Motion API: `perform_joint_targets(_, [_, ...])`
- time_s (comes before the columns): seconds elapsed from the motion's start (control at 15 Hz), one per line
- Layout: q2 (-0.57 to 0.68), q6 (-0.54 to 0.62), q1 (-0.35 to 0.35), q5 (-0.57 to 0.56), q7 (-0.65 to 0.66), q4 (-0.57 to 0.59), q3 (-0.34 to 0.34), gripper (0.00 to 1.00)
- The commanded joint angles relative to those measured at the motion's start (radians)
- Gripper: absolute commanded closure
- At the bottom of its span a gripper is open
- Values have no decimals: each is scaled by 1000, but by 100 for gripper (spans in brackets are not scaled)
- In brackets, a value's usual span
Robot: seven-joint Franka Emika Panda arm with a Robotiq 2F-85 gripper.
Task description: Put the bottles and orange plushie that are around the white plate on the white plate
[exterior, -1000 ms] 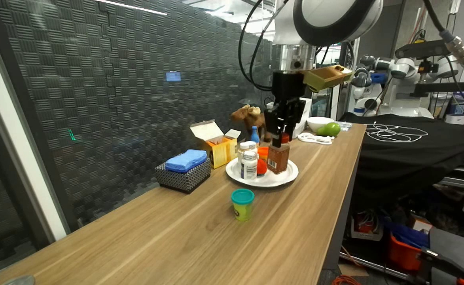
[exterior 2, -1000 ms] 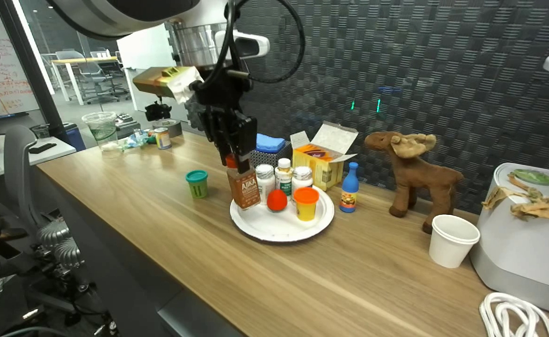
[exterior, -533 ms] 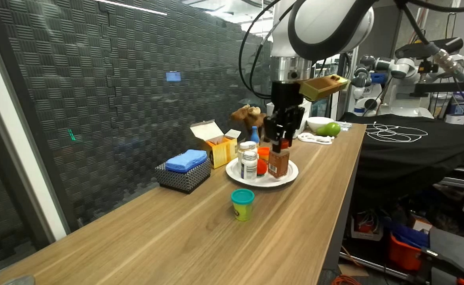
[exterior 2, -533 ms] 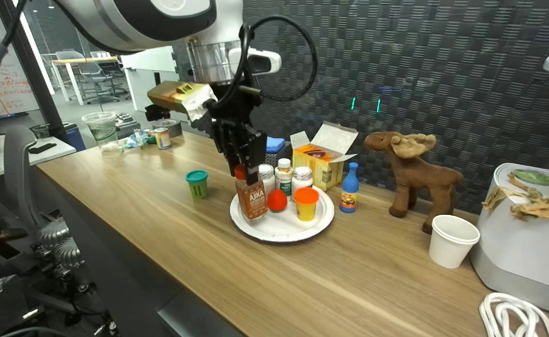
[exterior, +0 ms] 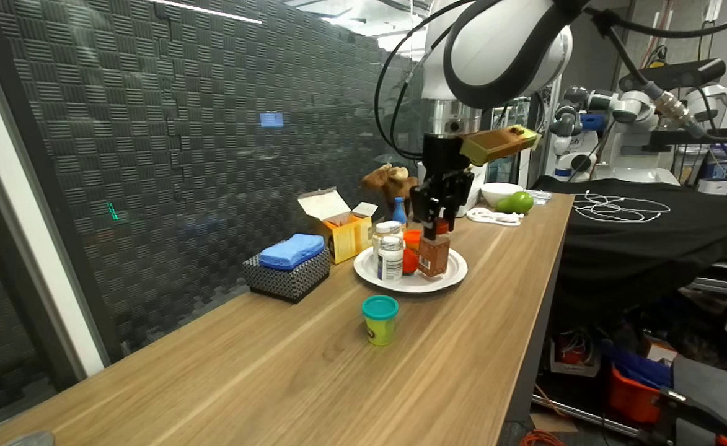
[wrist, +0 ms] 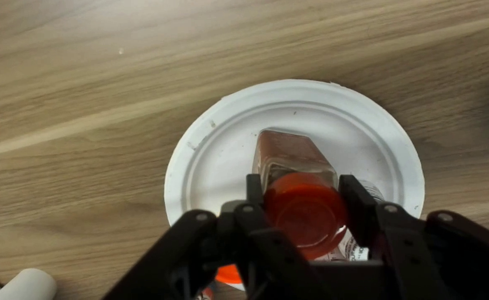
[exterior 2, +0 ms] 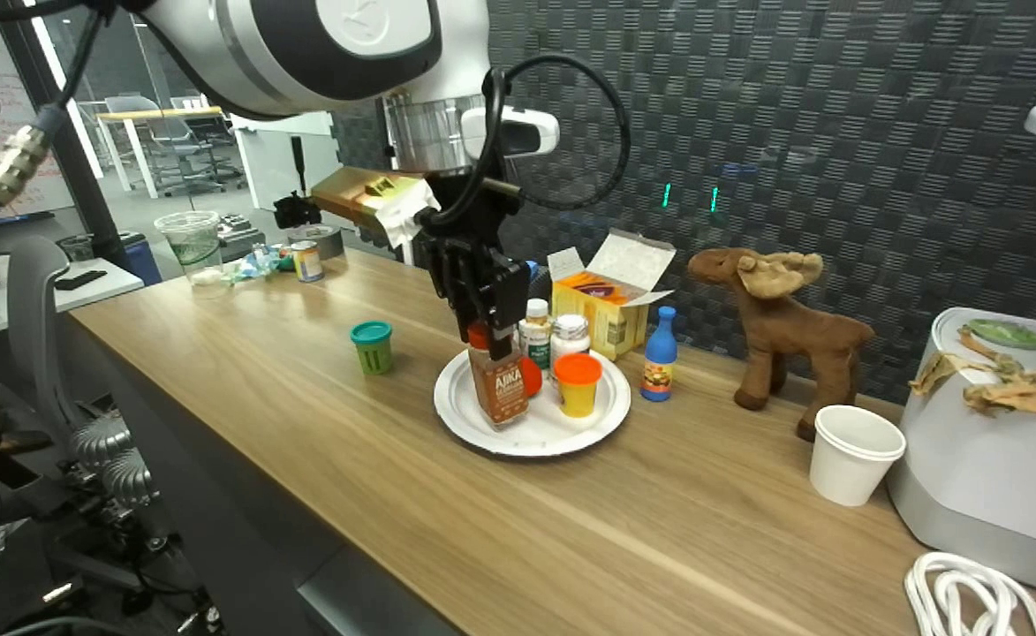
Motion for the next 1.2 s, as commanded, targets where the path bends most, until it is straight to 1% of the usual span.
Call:
perform_joint_targets(0.0, [30,15,-4,-6,8,40,-6,76])
perform_joint_targets(0.53, [52,11,-6,14,-15,56,-5,76])
perform_joint_targets(0.8, [51,11,-12,25,-52,52,-3,76])
perform_joint_targets(1.13, [52,14,-12,7,-62,52,-8,76])
